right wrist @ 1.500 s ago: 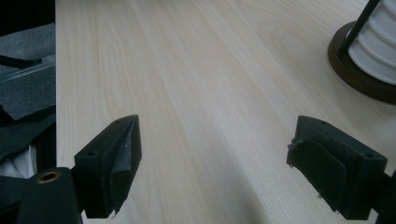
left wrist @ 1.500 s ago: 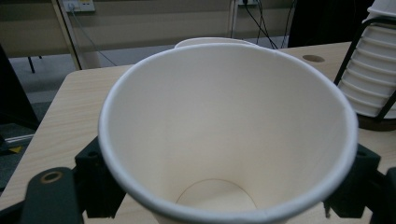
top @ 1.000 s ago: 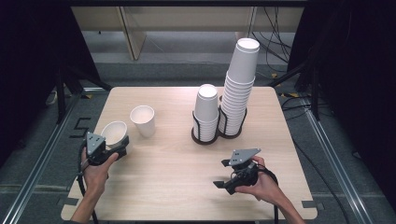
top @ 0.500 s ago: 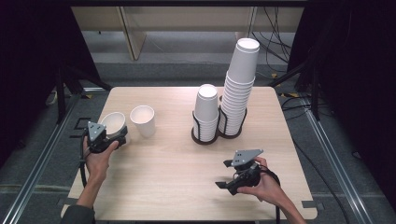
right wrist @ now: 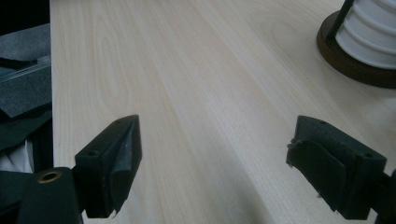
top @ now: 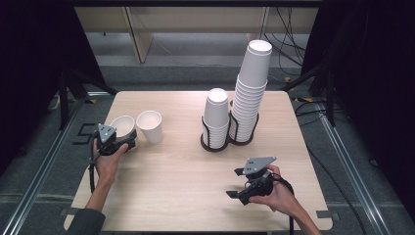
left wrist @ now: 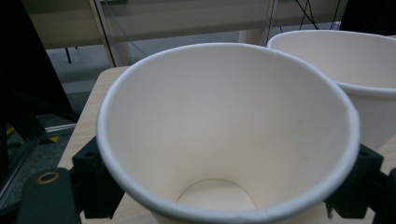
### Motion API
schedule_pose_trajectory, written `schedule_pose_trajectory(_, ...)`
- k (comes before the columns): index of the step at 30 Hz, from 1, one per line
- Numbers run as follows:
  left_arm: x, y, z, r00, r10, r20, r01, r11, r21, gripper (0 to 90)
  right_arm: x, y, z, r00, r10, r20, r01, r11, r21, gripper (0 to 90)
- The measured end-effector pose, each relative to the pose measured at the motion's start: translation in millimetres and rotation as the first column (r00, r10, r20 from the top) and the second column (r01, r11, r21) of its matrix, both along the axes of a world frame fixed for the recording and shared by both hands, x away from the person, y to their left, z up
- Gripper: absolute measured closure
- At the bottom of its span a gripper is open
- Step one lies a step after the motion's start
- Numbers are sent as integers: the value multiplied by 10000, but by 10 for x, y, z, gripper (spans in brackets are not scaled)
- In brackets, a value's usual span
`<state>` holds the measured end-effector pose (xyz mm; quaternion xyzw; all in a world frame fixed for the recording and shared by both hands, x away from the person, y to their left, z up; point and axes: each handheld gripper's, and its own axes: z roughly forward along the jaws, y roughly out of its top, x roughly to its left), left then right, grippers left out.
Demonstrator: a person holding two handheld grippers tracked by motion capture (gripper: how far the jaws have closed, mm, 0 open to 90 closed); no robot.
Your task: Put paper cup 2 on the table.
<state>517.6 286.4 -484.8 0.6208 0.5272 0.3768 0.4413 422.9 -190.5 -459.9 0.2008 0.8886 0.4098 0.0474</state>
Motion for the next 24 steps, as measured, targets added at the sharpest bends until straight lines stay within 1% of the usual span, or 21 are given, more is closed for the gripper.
schedule_pose_trajectory(2,24,-8,-20,10000,33,-21,-33,10000,10,161,3,0,-2,9999,21,100,-21,10000,-27,174)
schedule_pose_trajectory(4,41,-13,-40,10000,53,-32,-52,10000,46,158,2,1,-3,10000,19,97,-18,10000,-36,174)
schedule_pose_trajectory(7,61,-23,-58,10000,7,-33,-6,10000,42,147,3,-4,0,10000,49,56,-49,10000,-26,175)
schedule_pose_trajectory(8,63,-22,-59,10000,56,-33,-56,10000,-11,144,0,-2,-2,10000,48,-56,-48,10000,7,175)
schedule_pose_trajectory(10,66,-16,-61,10000,92,-25,-93,9999,-124,138,1,-5,-1,10000,39,-63,-39,10000,10,175)
schedule_pose_trajectory(13,68,-9,-67,10000,81,-27,-81,9999,-84,127,3,-5,-3,10000,67,-41,-67,10000,11,175)
schedule_pose_trajectory(14,67,-7,-68,10000,47,-34,-47,9999,-115,127,2,-4,-3,9999,80,-91,-80,10000,0,175)
schedule_pose_trajectory(15,64,-4,-67,10000,-4,-51,3,9999,-169,129,2,-5,-3,9999,92,-47,-92,10000,7,175)
schedule_pose_trajectory(20,52,7,-70,9997,-224,-114,224,9997,-56,126,-1,-7,1,9999,84,-108,-84,10000,-1,177)
schedule_pose_trajectory(22,51,9,-72,9997,-223,-143,222,9997,-64,126,-11,-5,3,9999,13,-167,-12,10000,6,177)
schedule_pose_trajectory(24,49,10,-69,9996,-235,-157,234,9997,-65,127,-9,-9,6,9999,52,-127,-52,10000,2,178)
